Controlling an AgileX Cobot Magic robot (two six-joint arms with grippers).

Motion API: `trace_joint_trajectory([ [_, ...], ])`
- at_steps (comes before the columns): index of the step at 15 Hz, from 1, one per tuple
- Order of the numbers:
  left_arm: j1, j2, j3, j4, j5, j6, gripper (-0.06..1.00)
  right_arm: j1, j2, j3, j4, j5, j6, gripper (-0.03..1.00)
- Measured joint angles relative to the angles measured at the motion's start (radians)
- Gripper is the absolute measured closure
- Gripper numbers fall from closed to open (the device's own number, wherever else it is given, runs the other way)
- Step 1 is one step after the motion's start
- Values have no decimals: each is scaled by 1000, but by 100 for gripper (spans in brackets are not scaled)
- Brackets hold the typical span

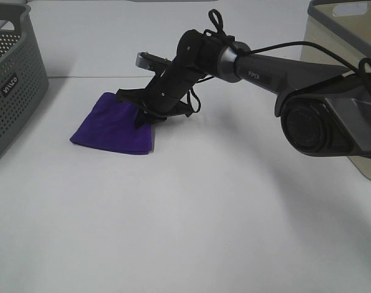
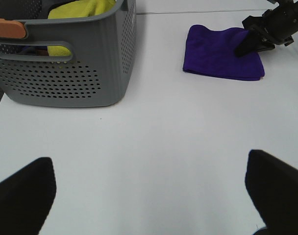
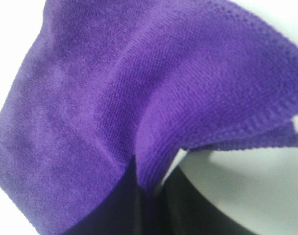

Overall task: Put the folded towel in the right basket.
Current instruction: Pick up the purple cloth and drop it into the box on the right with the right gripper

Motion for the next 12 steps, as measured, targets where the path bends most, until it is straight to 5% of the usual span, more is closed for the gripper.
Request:
trace_joint_trajectory([
  [7,0,0,0,0,0,0,-5,-111,-188,-275,-49,347,-29,96],
  [12,0,0,0,0,0,0,-5,-257,-396,-342,-170,371,-29,96],
])
